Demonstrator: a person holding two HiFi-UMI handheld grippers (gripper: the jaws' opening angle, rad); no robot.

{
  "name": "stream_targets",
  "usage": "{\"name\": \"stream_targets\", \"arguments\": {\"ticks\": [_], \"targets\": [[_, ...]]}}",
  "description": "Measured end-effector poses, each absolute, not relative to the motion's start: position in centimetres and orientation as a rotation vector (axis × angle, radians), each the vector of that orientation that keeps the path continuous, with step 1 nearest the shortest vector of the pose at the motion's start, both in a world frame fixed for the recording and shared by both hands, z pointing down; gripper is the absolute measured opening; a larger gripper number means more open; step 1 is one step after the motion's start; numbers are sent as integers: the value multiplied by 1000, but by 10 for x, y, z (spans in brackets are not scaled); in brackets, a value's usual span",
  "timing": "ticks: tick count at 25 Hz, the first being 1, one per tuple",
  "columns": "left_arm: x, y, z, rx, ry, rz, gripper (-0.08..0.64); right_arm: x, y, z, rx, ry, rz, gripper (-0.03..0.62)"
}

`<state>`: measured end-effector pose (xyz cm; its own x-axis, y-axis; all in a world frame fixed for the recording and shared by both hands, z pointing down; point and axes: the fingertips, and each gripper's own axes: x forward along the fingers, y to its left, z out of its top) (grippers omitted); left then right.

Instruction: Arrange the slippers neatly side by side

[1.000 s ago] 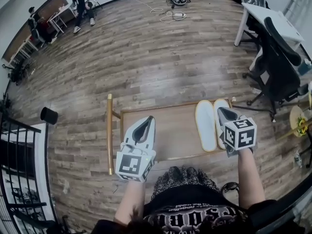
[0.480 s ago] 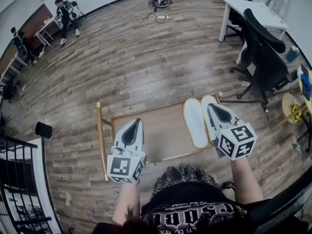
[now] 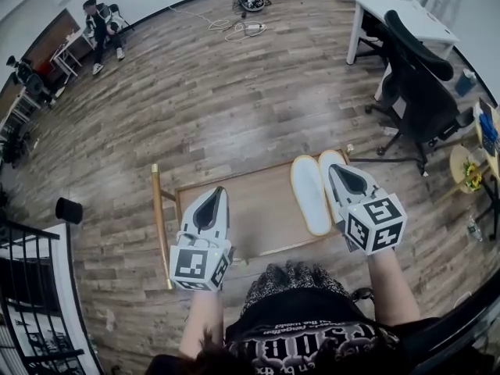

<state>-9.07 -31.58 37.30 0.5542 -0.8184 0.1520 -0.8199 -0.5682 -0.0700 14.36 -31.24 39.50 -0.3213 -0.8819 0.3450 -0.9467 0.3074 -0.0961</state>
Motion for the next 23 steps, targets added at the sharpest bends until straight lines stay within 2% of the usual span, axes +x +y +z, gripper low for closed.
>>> {"name": "stream_targets", "arguments": {"ticks": [23], "targets": [[-97, -312, 370, 2750, -1490, 264, 2, 161, -310, 403, 1711, -2296, 359, 3]]}}
